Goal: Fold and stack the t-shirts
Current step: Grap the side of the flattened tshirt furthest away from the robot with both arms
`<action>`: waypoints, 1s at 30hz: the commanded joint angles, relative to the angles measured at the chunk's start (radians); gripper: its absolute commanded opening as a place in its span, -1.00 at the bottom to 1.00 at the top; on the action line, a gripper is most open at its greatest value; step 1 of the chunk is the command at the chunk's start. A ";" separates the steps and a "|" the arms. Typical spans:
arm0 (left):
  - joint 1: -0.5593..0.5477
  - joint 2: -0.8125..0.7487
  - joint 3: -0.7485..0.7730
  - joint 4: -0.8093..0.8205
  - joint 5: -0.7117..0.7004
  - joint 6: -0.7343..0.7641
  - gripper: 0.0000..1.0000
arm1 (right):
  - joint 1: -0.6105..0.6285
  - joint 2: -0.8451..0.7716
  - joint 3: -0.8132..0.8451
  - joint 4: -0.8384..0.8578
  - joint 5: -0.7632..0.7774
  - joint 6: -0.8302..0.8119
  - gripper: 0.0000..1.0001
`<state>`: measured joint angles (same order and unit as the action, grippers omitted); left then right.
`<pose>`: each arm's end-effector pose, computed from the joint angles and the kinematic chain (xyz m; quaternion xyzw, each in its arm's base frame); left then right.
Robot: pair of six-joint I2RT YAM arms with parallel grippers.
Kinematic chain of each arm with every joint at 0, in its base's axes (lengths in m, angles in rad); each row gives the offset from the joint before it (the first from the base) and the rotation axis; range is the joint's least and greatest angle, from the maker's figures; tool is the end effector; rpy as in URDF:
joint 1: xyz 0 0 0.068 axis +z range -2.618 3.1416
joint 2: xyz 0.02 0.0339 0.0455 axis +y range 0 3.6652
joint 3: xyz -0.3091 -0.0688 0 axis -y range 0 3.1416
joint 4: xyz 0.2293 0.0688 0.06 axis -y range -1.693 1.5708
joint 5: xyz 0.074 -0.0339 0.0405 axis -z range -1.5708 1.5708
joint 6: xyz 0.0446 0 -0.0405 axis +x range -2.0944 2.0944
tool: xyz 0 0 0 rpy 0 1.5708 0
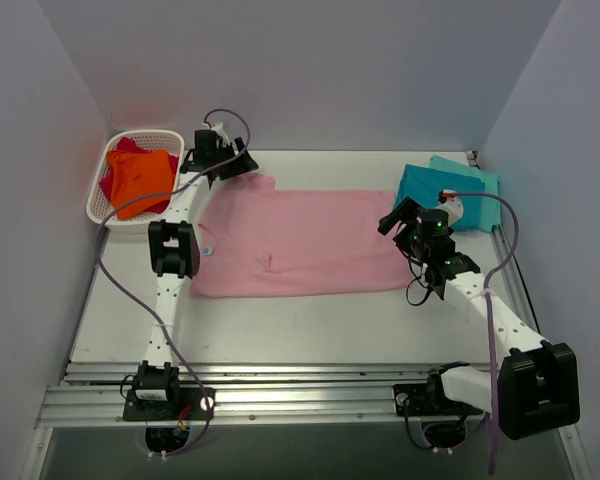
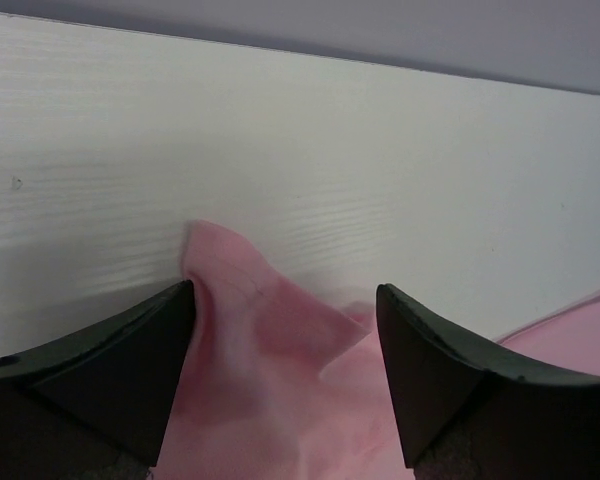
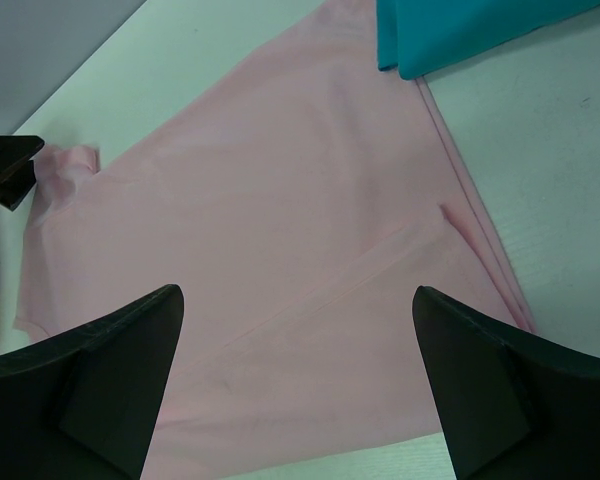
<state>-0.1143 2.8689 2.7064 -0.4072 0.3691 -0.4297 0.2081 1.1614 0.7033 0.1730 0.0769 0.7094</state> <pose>0.6449 -0.0902 0.1565 -0.0485 0.8656 -0.2818 0.4112 0.2383 0.0468 0.3161 0.2207 0.7691 0.2377 0.5507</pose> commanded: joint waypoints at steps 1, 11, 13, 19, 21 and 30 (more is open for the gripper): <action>0.025 -0.008 -0.034 -0.067 -0.050 -0.012 0.55 | -0.013 -0.017 -0.005 0.016 -0.008 -0.001 0.89; 0.044 -0.003 -0.036 -0.070 -0.087 -0.050 -0.88 | -0.013 0.046 -0.018 0.057 -0.002 0.004 0.89; 0.047 -0.013 -0.051 -0.056 -0.088 -0.052 -0.95 | -0.013 0.069 -0.018 0.069 -0.008 0.009 0.89; 0.045 -0.141 -0.222 0.018 -0.122 -0.014 -0.95 | -0.004 0.165 0.034 0.117 0.000 0.012 0.88; 0.050 -0.180 -0.241 0.015 -0.139 0.005 -0.95 | -0.001 0.231 0.096 0.112 0.024 0.007 0.88; 0.062 -0.226 -0.289 -0.042 -0.139 0.065 -0.95 | 0.002 0.605 0.472 0.183 0.115 -0.024 0.86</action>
<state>-0.0658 2.7243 2.4508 -0.4068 0.2577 -0.4110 0.2043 1.6783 1.0336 0.2939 0.1341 0.7052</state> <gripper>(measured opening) 0.037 0.932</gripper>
